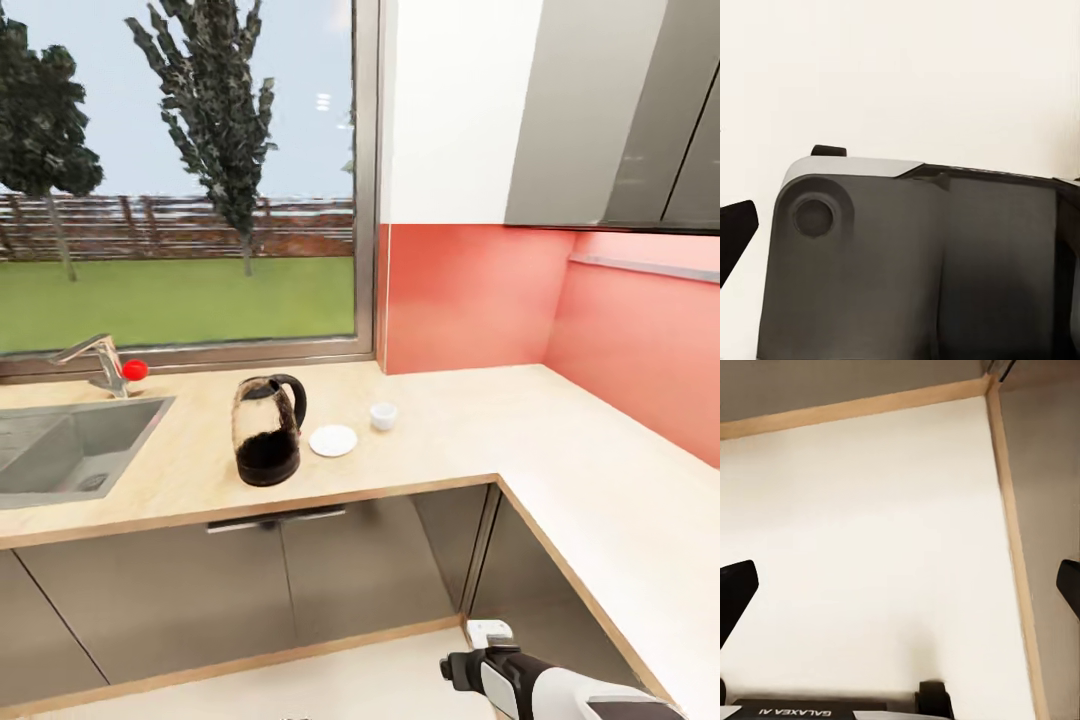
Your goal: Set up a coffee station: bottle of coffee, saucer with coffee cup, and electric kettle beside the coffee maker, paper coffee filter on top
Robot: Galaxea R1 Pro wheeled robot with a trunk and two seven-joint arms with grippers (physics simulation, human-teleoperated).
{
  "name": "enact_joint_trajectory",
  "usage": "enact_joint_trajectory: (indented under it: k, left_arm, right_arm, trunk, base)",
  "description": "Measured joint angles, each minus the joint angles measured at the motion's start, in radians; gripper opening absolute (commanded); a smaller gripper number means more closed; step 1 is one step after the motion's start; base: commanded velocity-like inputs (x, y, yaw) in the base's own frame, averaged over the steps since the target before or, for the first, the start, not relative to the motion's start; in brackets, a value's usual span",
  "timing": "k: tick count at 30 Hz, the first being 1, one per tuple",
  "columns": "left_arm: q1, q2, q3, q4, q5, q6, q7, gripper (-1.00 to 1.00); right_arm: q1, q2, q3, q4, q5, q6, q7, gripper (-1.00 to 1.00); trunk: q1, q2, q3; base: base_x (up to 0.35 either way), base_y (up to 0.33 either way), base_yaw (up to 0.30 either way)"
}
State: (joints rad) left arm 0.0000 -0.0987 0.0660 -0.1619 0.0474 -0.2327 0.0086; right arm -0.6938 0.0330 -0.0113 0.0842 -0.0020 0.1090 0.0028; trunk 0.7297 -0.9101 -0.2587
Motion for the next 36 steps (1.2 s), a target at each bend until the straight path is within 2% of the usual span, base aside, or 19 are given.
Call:
enact_joint_trajectory:
  k: [12, 20, 36]
  left_arm:
    - [0.0, 0.0, 0.0, 0.0, 0.0, 0.0, 0.0, 1.0]
    - [0.0, 0.0, 0.0, 0.001, 0.0, 0.0, 0.0, 1.0]
    - [0.0, 0.003, 0.0, 0.001, -0.002, 0.002, -0.002, 1.0]
  right_arm:
    - [0.0, 0.0, 0.0, -0.001, 0.0, 0.0, 0.0, 1.0]
    - [0.0, 0.0, 0.0, -0.001, 0.001, 0.0, 0.0, 1.0]
    - [0.0, -0.006, -0.003, -0.004, -0.005, 0.002, 0.001, 1.0]
  trunk:
    - [0.0, 0.0, 0.0]
    - [0.0, 0.0, -0.002]
    - [0.0, 0.0, -0.003]
  base:
    - [0.001, -0.274, 0.3]
    - [0.0, -0.061, 0.295]
    - [-0.007, -0.001, 0.024]
